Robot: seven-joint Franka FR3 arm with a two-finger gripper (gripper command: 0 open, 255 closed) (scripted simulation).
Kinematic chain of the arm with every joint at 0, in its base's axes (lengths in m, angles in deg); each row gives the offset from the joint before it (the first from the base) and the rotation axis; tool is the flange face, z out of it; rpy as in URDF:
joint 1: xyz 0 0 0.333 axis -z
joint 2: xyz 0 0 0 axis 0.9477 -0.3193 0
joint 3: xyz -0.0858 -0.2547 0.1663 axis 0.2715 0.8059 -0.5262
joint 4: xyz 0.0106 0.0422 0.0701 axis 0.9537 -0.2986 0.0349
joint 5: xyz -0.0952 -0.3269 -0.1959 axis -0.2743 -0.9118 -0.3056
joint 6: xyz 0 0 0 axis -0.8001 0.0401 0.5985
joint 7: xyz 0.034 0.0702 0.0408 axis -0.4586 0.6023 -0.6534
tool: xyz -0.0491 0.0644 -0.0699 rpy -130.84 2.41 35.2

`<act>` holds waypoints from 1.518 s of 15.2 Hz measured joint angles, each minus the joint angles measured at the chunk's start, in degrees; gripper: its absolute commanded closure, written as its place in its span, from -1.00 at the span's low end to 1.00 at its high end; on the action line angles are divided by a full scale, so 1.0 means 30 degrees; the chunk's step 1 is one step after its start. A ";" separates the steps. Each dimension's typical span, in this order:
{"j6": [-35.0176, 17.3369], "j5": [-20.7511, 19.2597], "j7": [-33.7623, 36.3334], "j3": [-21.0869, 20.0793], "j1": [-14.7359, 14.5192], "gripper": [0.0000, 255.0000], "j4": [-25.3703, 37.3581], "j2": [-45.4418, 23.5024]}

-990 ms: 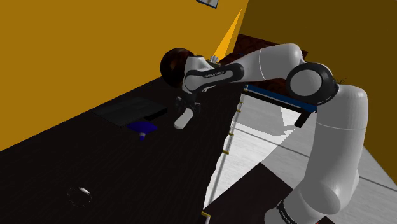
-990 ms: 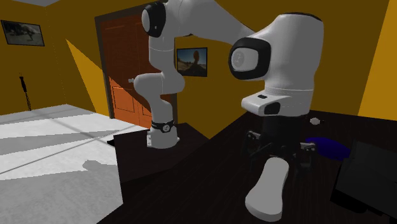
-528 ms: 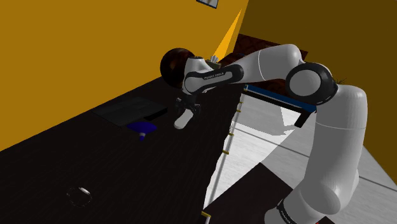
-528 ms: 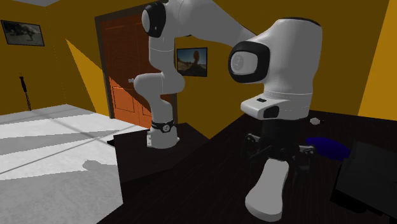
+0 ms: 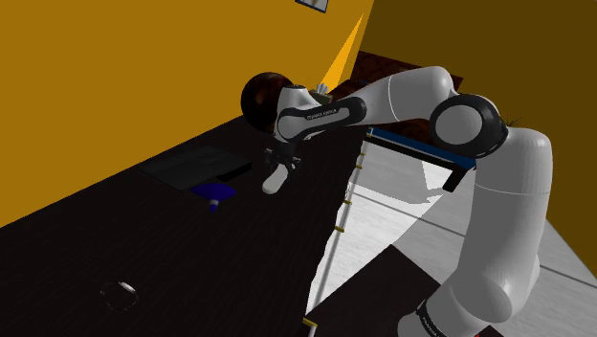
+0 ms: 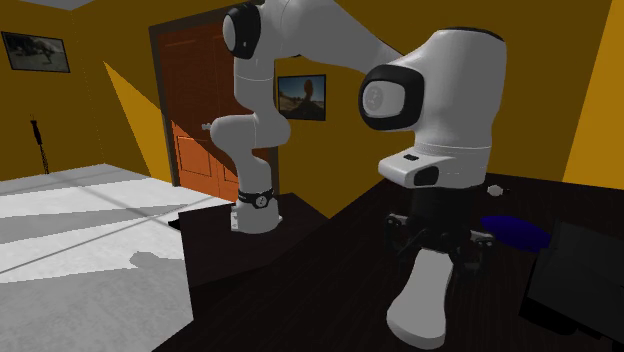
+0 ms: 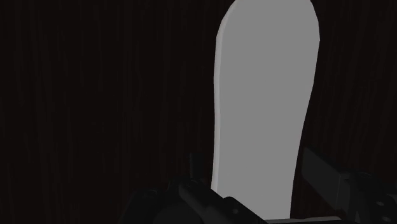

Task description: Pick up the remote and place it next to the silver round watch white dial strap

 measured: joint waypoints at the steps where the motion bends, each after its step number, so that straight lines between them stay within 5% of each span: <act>1: 0.0000 0.0000 0.0000 0.0000 0.0000 1.00 0.0000 0.0000; 23: 0.4119 0.0549 -0.0417 -0.0239 0.0097 1.00 0.2513 0.1657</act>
